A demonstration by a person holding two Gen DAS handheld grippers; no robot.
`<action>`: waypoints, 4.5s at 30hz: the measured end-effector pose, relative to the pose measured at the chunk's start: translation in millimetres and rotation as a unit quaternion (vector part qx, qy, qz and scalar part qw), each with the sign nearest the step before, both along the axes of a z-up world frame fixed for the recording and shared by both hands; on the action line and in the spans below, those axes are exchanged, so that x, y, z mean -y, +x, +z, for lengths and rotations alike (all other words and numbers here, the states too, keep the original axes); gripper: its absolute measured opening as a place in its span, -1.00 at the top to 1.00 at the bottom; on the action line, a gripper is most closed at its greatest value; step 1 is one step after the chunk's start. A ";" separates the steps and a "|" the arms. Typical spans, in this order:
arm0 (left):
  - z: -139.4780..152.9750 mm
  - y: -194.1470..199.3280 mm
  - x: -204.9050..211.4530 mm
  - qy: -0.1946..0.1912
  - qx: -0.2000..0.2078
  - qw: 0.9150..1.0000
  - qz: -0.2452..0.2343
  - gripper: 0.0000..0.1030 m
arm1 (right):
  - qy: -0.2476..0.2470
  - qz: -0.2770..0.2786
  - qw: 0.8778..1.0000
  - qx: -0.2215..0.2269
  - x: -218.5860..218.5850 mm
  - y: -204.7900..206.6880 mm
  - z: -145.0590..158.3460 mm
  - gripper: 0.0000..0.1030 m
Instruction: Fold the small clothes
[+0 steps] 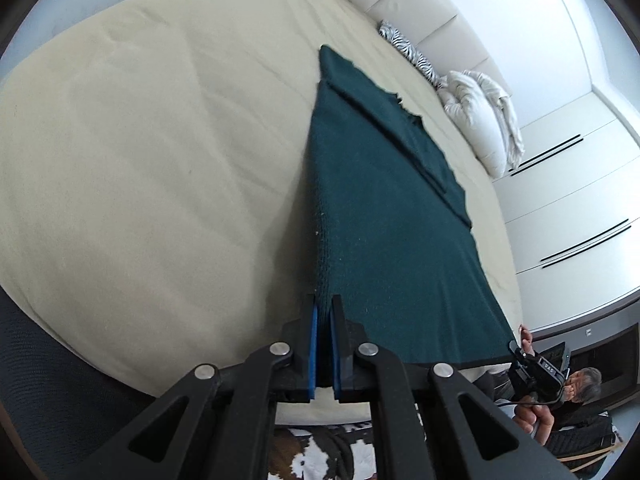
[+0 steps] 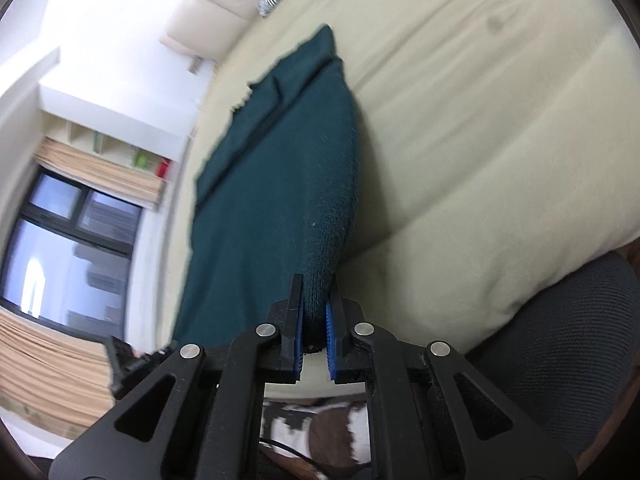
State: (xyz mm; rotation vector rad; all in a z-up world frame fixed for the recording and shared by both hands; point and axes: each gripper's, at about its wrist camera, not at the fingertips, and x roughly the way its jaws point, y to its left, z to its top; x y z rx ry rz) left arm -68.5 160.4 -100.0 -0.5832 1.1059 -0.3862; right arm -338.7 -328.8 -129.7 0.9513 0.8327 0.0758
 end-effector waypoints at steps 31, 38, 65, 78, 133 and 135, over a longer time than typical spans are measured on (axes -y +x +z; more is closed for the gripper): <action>66.3 156.2 14.1 -0.120 0.081 0.989 0.034 0.88 | -0.020 -0.003 0.997 0.068 35.0 176.6 63.1 0.85; 68.5 251.3 35.0 -0.116 0.088 0.988 0.052 0.88 | -0.036 -0.035 0.996 0.077 67.6 272.9 72.6 0.85; -0.1 335.4 78.3 -0.003 0.093 0.993 0.071 -0.11 | -0.106 -0.109 0.988 0.001 118.6 408.0 7.9 -0.41; -26.2 233.9 62.2 0.125 0.124 0.981 0.082 -0.11 | -0.247 -0.024 0.969 -0.016 55.9 324.9 19.4 -0.37; -29.9 210.7 83.8 0.208 0.150 0.966 0.038 0.87 | -0.315 -0.018 0.948 -0.033 34.2 275.3 13.0 0.86; -33.1 207.8 82.8 0.214 0.146 0.965 0.035 0.88 | -0.315 -0.018 0.948 -0.038 34.8 273.1 9.1 0.86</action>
